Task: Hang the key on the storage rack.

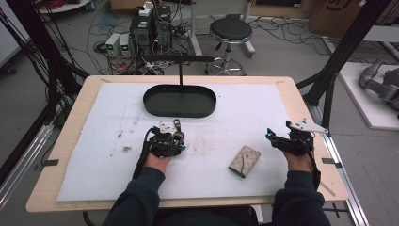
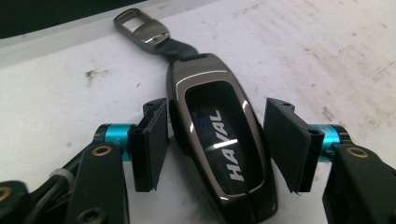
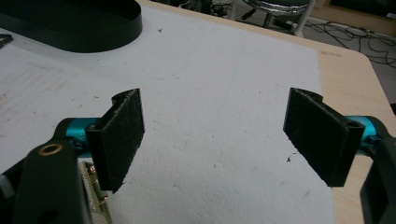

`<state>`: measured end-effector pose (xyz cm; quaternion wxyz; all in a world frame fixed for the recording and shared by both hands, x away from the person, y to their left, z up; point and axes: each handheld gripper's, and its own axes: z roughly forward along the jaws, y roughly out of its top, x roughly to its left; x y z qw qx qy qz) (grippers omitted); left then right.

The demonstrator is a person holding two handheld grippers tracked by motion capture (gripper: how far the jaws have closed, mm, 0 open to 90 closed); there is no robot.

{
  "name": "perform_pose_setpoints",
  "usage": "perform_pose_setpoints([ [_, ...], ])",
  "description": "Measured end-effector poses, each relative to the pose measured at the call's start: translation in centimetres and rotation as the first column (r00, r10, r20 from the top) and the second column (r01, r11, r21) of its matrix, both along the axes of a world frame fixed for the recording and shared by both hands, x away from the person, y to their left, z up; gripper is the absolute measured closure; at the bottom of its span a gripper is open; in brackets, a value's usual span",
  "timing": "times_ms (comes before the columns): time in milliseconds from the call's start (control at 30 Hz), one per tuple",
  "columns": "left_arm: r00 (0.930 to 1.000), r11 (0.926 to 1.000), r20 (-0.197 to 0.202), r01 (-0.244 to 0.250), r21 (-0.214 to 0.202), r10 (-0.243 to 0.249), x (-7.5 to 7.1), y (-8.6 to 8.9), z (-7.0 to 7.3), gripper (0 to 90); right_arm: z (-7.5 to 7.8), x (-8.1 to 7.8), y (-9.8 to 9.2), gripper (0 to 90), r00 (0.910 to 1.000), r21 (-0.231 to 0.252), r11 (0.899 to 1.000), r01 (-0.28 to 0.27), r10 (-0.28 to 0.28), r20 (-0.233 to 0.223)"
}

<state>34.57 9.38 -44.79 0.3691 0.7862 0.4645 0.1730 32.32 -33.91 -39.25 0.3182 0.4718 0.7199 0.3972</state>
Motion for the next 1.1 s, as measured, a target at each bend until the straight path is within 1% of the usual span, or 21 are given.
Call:
perform_pose_setpoints([
  [33, 1.0000, 1.0000, -0.002, -0.009, 0.003, 0.009, 0.0, 0.6, 0.0, 41.4, 0.0, 0.0, 0.0, 20.9, 1.0000, 0.000, 1.000, 0.000, 0.000, -0.001],
  [67, 1.0000, 1.0000, -0.002, -0.009, 0.003, 0.009, 0.0, 0.6, 0.0, 41.3, 0.0, 0.0, 0.0, 20.9, 1.0000, 0.000, 1.000, 0.000, 0.000, -0.001],
  [133, 0.9998, 0.9998, 0.001, -0.020, 0.007, 0.020, 0.1, 1.2, 0.0, 41.0, 0.0, 0.0, 0.0, 20.9, 1.0000, -0.002, 1.000, -0.002, 0.002, -0.001],
  [167, 0.9998, 0.9998, 0.003, -0.019, 0.000, 0.019, 0.2, 1.4, 0.0, 39.6, 0.0, 0.0, 0.1, 20.8, 1.0000, -0.005, 1.000, -0.006, 0.006, -0.003],
  [233, 0.9999, 0.9995, 0.003, -0.014, -0.027, 0.014, 0.3, 1.6, -0.1, 38.7, -0.1, 0.0, 0.2, 20.9, 1.0000, -0.003, 1.000, -0.007, 0.007, -0.003],
  [267, 1.0000, 0.9990, 0.005, 0.005, -0.044, -0.005, 0.4, 1.6, -0.1, 38.9, -0.1, 0.1, 0.3, 20.9, 0.9999, -0.004, 1.000, -0.012, 0.012, -0.007],
  [333, 0.9995, 0.9991, 0.027, 0.015, -0.039, -0.014, 0.5, 1.3, -0.3, 38.9, -0.1, 0.2, 0.4, 20.9, 0.9999, -0.008, 1.000, -0.015, 0.015, -0.006],
  [367, 0.9993, 0.9993, 0.029, 0.022, -0.030, -0.022, 0.5, 1.1, -0.4, 37.4, -0.1, 0.2, 0.5, 20.9, 0.9998, -0.009, 1.000, -0.018, 0.018, -0.008],
  [400, 0.9989, 0.9996, 0.042, 0.021, -0.017, -0.020, 0.5, 1.0, -0.5, 37.4, -0.1, 0.2, 0.5, 20.9, 0.9998, -0.008, 1.000, -0.019, 0.019, -0.009],
  [500, 0.9993, 0.9998, 0.036, 0.008, -0.017, -0.007, 0.7, 1.0, -0.5, 32.4, -0.2, 0.3, 0.6, 20.9, 0.9997, -0.010, 1.000, -0.023, 0.023, -0.010],
  [533, 0.9994, 0.9998, 0.034, 0.009, -0.019, -0.008, 0.7, 1.0, -0.5, 32.4, -0.2, 0.3, 0.6, 20.9, 0.9997, -0.010, 1.000, -0.023, 0.023, -0.010],
  [567, 0.9994, 0.9998, 0.032, 0.015, -0.010, -0.014, 0.7, 0.9, -0.5, 30.4, -0.2, 0.3, 0.7, 20.9, 0.9996, -0.009, 1.000, -0.025, 0.025, -0.016],
  [600, 0.9991, 0.9994, 0.039, 0.019, 0.029, -0.020, 0.7, 0.5, -0.5, 29.9, -0.3, 0.4, 0.7, 20.9, 0.9995, -0.010, 1.000, -0.029, 0.028, -0.015],
  [633, 0.9991, 0.9994, 0.039, 0.019, 0.029, -0.020, 0.7, 0.5, -0.5, 31.5, -0.3, 0.4, 0.7, 20.9, 0.9995, -0.010, 1.000, -0.029, 0.028, -0.015],
  [667, 0.9990, 0.9981, 0.040, 0.014, 0.060, -0.017, 0.7, 0.3, -0.4, 32.7, -0.3, 0.4, 0.8, 20.9, 0.9993, -0.015, 0.999, -0.034, 0.034, -0.016],
  [700, 0.9990, 0.9981, 0.040, 0.014, 0.060, -0.017, 0.7, 0.3, -0.4, 36.2, -0.2, 0.4, 0.8, 20.9, 0.9993, -0.015, 0.999, -0.034, 0.034, -0.015],
  [733, 0.9991, 0.9982, 0.041, 0.010, 0.059, -0.012, 0.7, 0.4, -0.2, 46.6, -0.2, 0.4, 0.8, 21.0, 0.9993, -0.017, 0.999, -0.035, 0.035, -0.014],
  [800, 0.9991, 0.9986, 0.040, 0.010, 0.052, -0.012, 0.8, 0.5, -0.2, 47.8, -0.2, 0.4, 0.8, 21.0, 0.9993, -0.016, 0.999, -0.034, 0.034, -0.016],
  [1100, 0.9992, 0.9988, 0.039, 0.006, 0.049, -0.008, 0.7, 0.5, -0.2, 48.1, -0.3, 0.4, 0.7, 21.0, 0.9993, -0.010, 0.999, -0.031, 0.030, -0.023],
])
